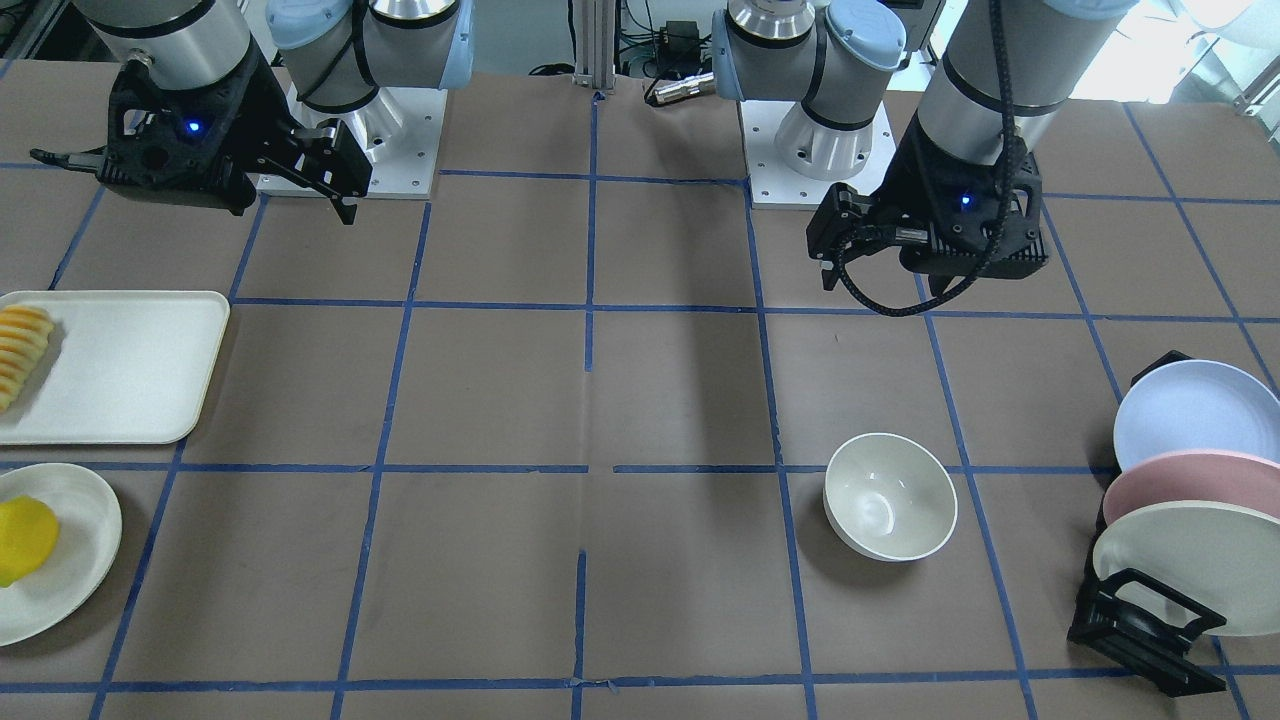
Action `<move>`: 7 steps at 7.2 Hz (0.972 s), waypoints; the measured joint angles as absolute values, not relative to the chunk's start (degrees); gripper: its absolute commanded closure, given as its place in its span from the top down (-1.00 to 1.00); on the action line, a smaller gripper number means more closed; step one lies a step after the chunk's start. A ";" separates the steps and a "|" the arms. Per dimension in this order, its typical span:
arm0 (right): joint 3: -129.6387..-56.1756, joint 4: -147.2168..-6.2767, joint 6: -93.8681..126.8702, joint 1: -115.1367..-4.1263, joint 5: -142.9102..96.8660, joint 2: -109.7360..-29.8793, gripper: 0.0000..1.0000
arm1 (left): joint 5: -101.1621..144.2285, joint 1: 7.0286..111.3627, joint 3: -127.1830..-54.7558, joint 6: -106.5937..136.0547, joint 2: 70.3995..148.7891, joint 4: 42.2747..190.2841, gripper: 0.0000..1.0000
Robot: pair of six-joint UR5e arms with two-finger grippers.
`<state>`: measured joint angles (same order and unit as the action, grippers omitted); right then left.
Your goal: Place bowl and put lemon in it
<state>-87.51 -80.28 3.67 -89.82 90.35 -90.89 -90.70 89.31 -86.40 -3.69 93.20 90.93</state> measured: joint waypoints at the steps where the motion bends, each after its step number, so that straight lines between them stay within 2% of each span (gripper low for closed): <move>1: -87.58 -80.41 3.58 -89.75 90.33 -90.91 1.00 | -90.70 89.31 -86.44 -3.69 93.18 90.95 1.00; 4: -87.62 -80.76 3.21 -89.13 90.65 -90.88 1.00 | -90.67 88.37 -86.68 -4.56 94.43 90.45 1.00; 7: -87.62 -82.30 3.24 -87.24 91.20 -89.85 1.00 | -90.50 80.08 -87.75 -13.77 101.70 84.52 1.00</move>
